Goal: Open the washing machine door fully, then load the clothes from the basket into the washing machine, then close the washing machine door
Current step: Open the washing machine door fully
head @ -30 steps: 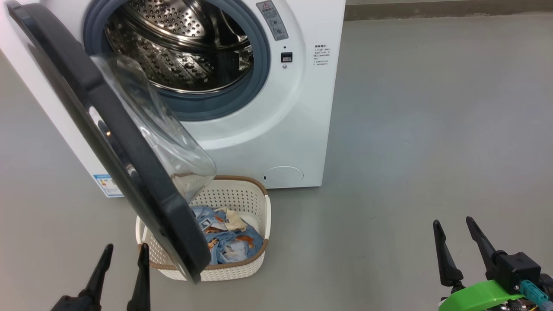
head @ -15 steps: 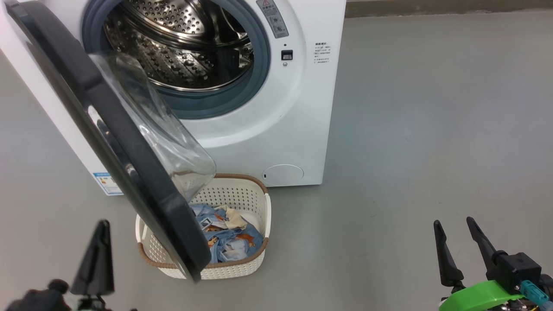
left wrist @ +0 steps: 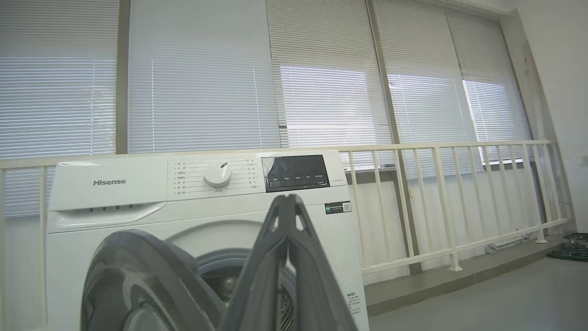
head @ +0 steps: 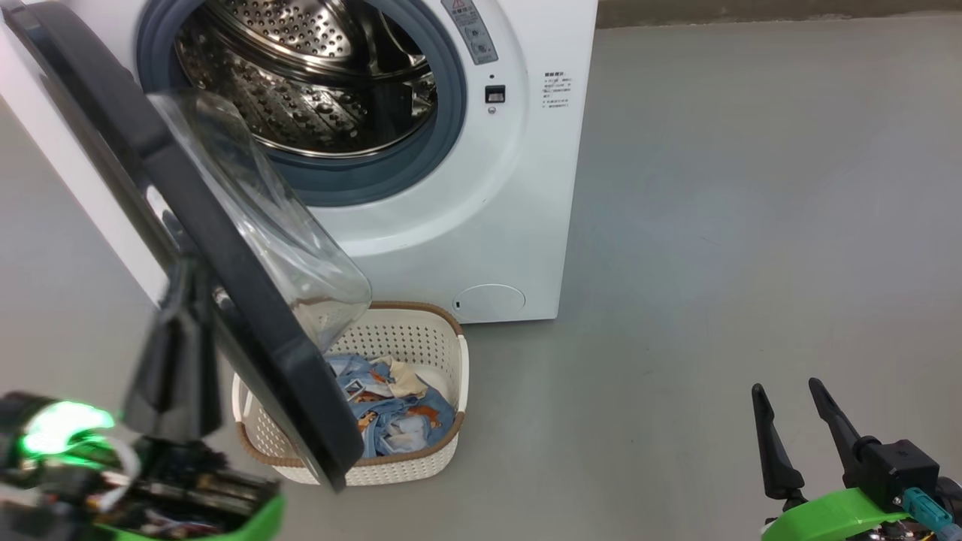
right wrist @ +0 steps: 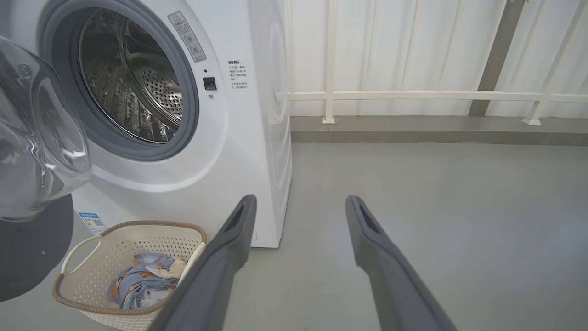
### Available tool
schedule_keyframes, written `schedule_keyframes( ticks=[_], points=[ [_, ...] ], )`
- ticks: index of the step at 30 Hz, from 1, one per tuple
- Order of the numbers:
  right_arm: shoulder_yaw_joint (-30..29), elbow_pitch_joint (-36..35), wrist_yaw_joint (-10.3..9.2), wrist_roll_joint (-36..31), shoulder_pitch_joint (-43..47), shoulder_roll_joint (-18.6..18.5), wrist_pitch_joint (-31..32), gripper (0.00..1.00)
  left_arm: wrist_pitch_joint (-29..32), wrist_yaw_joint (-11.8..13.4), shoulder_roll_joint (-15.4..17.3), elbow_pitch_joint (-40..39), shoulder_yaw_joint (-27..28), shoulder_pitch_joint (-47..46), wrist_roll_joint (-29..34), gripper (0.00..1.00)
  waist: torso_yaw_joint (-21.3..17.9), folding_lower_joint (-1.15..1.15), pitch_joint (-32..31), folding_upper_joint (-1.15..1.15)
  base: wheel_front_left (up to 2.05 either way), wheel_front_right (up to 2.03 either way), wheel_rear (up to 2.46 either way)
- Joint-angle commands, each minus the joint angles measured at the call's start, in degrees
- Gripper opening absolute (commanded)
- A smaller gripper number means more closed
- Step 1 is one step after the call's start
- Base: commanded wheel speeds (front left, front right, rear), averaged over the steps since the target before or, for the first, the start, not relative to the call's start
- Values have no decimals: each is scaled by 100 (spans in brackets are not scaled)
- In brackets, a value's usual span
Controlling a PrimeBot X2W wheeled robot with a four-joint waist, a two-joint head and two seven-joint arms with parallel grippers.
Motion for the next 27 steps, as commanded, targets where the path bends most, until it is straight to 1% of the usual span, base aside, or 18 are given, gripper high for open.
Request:
schedule_keyframes(
  ticks=[1,4,7,13,21,23,27],
  points=[
    [139,-115,9,85,-224,-39,-28,100,-22,-18,134,-265,-56,-274,69,0,-14,0,9,0,0,0,0],
    [141,-104,9,96,-229,-39,-28,100,-22,-18,203,-345,-626,-309,45,0,-28,0,22,0,0,0,0],
    [142,-91,9,110,-233,-39,-28,100,-22,-18,192,-253,-1150,-303,-21,0,-36,0,35,0,0,0,0],
    [198,-47,9,176,-251,-39,-28,100,-22,-18,167,114,-1917,-266,-134,0,-55,0,62,0,0,0,0],
    [217,-18,9,203,-249,-39,-28,100,-22,-18,209,669,-2285,-98,-132,0,-69,0,71,0,0,0,0],
    [213,-13,9,214,-252,-39,-28,100,-22,-18,269,1007,-2316,14,-90,0,-64,0,84,0,0,0,0],
    [219,-6,9,227,-250,-39,-28,100,-22,-18,271,1432,-2287,111,-147,0,-56,0,111,0,0,0,0]
  ],
)
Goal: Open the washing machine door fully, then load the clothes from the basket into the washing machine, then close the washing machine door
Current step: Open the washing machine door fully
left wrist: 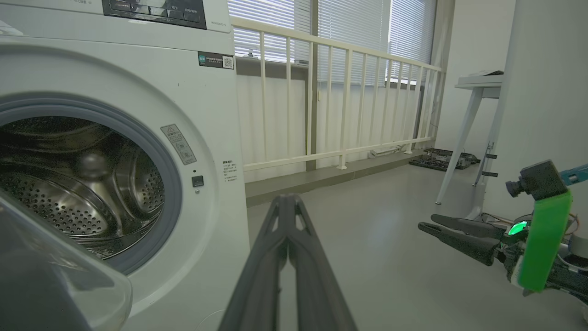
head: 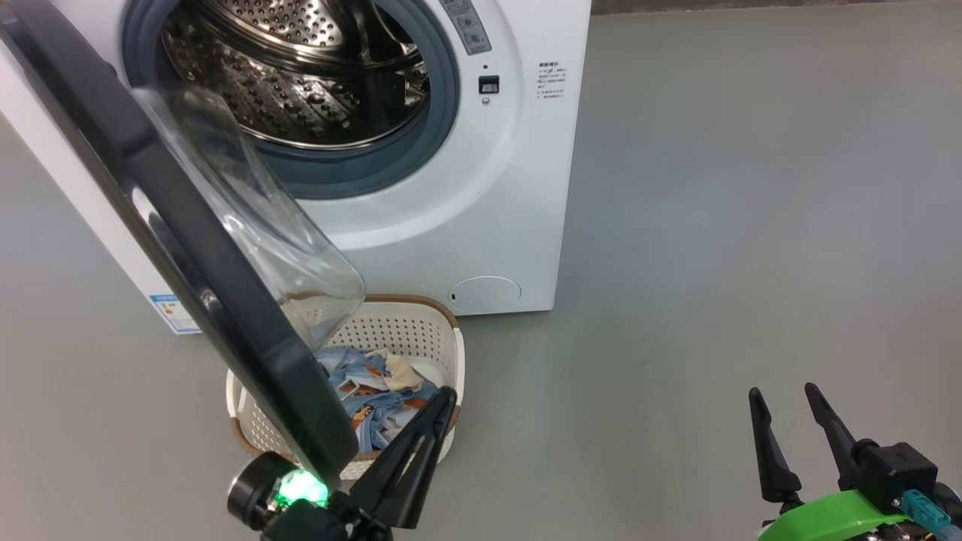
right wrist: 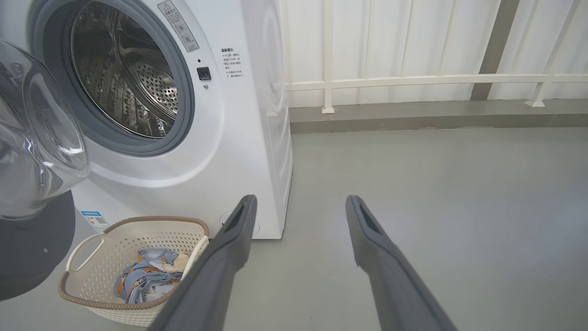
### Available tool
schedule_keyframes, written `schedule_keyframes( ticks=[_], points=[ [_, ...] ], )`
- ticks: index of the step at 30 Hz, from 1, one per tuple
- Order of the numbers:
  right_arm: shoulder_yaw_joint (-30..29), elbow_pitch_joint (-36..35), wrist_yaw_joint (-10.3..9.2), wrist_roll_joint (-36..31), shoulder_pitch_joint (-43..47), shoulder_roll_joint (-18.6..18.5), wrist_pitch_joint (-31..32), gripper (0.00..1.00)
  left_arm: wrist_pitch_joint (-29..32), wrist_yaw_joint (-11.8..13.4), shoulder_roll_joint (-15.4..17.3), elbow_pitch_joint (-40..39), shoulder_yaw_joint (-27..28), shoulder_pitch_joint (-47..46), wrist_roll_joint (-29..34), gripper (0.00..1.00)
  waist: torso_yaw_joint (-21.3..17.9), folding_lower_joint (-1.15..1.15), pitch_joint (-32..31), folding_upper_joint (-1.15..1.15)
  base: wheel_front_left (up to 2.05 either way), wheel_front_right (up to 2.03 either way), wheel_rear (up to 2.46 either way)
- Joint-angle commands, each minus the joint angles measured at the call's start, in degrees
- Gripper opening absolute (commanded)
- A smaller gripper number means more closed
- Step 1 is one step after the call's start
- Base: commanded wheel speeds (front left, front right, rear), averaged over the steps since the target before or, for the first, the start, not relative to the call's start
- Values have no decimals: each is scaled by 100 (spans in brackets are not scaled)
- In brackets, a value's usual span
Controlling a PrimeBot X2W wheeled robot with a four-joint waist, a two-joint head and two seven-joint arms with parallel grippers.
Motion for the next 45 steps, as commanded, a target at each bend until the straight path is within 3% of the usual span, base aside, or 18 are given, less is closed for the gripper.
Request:
schedule_keyframes(
  ticks=[1,13,27,45],
  points=[
    [175,-111,9,43,-251,-43,-28,100,-24,-18,38,-53,205,-68,-57,0,2,0,7,0,0,0,0],
    [219,-61,9,111,-284,-43,-28,100,-24,-18,-144,777,821,-177,-160,0,-82,0,86,0,0,0,0],
    [280,-27,9,150,-343,-43,-28,100,-24,-18,-227,1215,1093,-415,-236,0,-237,0,213,0,0,0,0],
    [287,63,9,235,-330,-43,-28,100,-24,-18,-309,1343,1578,-299,-255,0,18,0,143,0,0,0,0]
  ],
)
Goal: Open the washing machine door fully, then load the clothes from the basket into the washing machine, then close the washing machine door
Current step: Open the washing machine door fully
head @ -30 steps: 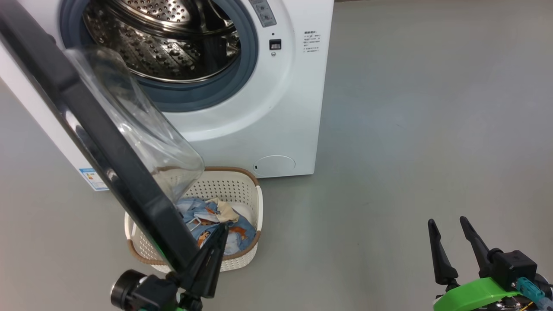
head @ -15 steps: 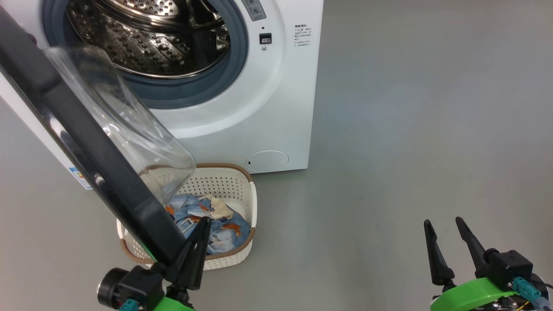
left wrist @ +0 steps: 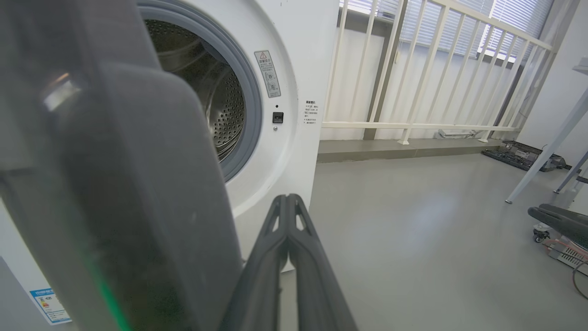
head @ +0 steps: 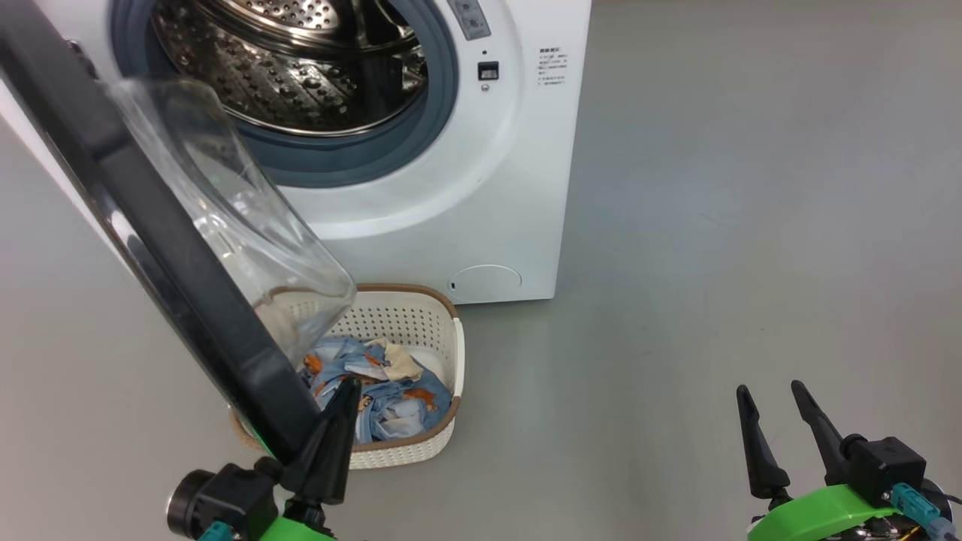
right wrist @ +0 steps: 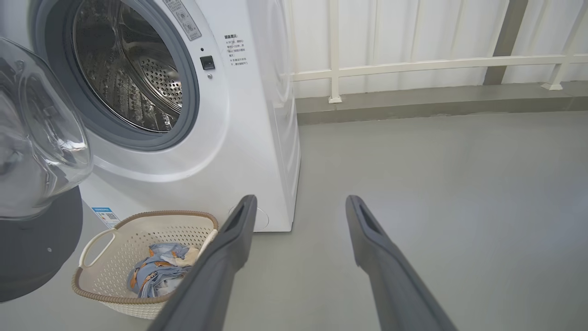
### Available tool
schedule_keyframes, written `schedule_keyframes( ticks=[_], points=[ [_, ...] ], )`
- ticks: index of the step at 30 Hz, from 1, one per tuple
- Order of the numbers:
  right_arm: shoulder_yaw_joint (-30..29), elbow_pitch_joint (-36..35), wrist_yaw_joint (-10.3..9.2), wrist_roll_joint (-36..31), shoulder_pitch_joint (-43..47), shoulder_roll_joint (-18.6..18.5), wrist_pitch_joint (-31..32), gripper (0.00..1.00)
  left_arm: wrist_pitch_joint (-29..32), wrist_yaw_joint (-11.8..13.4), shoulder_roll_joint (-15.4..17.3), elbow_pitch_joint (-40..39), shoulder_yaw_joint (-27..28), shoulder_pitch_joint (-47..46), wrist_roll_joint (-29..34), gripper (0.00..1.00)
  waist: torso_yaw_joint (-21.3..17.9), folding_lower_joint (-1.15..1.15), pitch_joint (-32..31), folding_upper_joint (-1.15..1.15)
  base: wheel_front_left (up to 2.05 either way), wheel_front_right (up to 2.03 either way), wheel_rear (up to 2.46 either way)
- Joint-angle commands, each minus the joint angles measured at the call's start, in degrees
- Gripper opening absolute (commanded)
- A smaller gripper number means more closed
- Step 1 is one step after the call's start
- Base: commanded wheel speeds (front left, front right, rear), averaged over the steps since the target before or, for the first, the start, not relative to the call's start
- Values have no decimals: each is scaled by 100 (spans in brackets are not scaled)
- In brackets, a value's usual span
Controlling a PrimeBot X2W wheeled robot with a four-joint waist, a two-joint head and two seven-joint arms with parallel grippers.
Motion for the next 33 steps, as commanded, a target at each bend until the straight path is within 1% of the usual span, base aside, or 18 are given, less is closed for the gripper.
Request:
schedule_keyframes(
  ticks=[1,11,20,26,33],
  points=[
    [138,-109,9,87,-207,-44,-28,100,-29,12,105,-128,361,-114,-59,0,49,0,-10,0,0,0,0],
    [149,-112,9,109,-201,-44,-28,100,-29,12,95,-178,509,101,-53,0,304,0,-2,0,0,0,0],
    [156,-102,9,163,-184,-44,-28,100,-29,12,138,-303,688,346,15,0,669,0,-37,0,0,0,0],
    [137,-105,9,168,-172,-44,-28,100,-29,12,108,-328,910,505,59,0,878,0,-35,0,0,0,0],
    [140,-107,9,176,-174,-44,-28,100,-29,29,43,-313,1296,624,97,0,1013,0,-37,0,0,0,0]
  ],
)
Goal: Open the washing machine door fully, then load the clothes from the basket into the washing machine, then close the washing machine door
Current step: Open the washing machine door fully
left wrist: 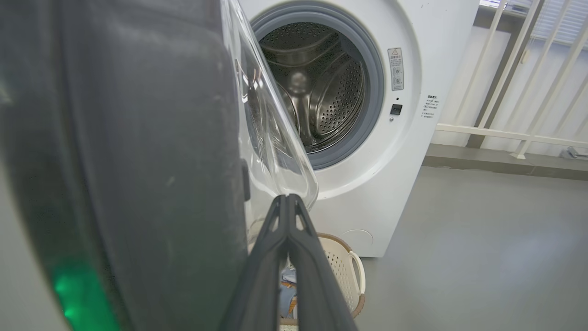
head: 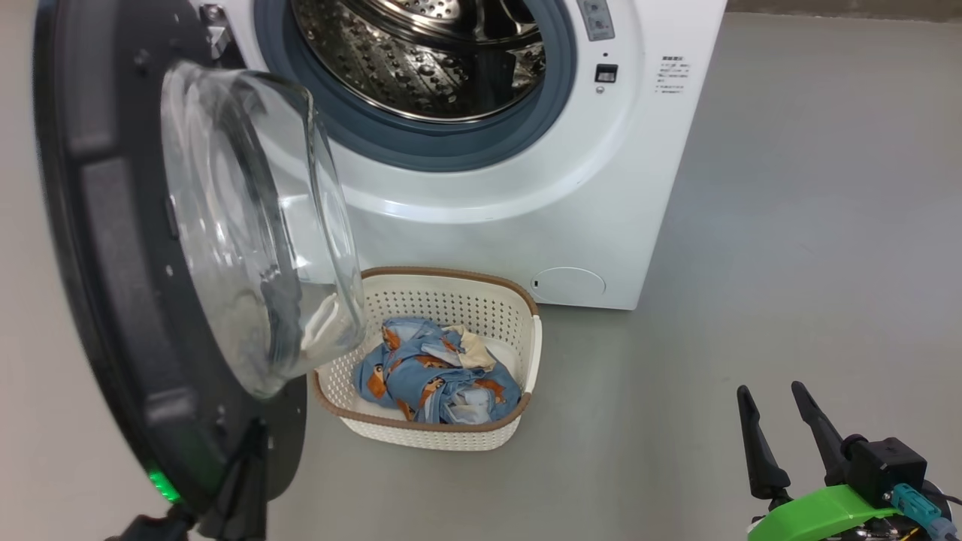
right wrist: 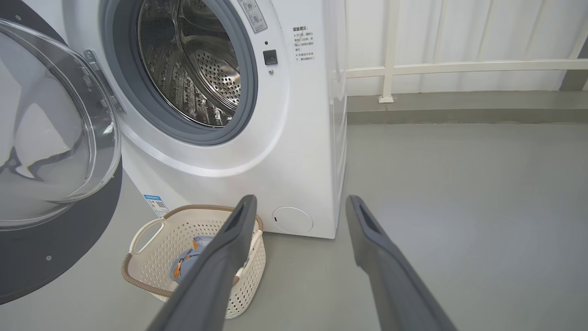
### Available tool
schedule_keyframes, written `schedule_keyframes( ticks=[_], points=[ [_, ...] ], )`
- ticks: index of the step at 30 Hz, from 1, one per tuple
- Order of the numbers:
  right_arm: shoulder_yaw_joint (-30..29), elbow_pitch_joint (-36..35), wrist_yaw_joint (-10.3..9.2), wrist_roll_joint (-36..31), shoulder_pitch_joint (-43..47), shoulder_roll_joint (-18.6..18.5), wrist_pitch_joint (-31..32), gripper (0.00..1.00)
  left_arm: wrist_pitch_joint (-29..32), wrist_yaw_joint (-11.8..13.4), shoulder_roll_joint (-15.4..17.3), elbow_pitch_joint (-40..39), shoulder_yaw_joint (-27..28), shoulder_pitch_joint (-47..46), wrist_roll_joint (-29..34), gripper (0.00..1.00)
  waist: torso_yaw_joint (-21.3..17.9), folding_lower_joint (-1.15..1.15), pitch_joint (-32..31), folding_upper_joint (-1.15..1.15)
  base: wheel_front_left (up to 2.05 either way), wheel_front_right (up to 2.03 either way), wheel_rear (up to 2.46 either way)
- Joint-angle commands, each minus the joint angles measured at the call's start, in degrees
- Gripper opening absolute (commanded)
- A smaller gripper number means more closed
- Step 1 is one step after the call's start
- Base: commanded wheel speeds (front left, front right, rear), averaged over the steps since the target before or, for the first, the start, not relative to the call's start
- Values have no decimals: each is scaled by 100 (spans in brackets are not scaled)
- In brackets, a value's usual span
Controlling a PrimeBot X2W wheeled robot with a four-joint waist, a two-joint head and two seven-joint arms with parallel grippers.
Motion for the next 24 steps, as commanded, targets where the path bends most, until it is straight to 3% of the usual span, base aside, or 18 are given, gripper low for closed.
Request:
schedule_keyframes(
  ticks=[1,8,24],
  points=[
    [144,-122,9,124,-174,-43,-28,100,-29,70,67,-104,344,-84,37,0,38,0,-3,0,0,0,0],
    [161,-100,9,148,-169,-43,-28,100,-29,205,19,28,897,-57,-15,0,107,0,-20,0,0,0,0],
    [143,-105,9,67,-201,-43,-28,100,-29,448,74,763,2404,-638,-451,0,-155,0,155,0,0,0,0]
  ],
)
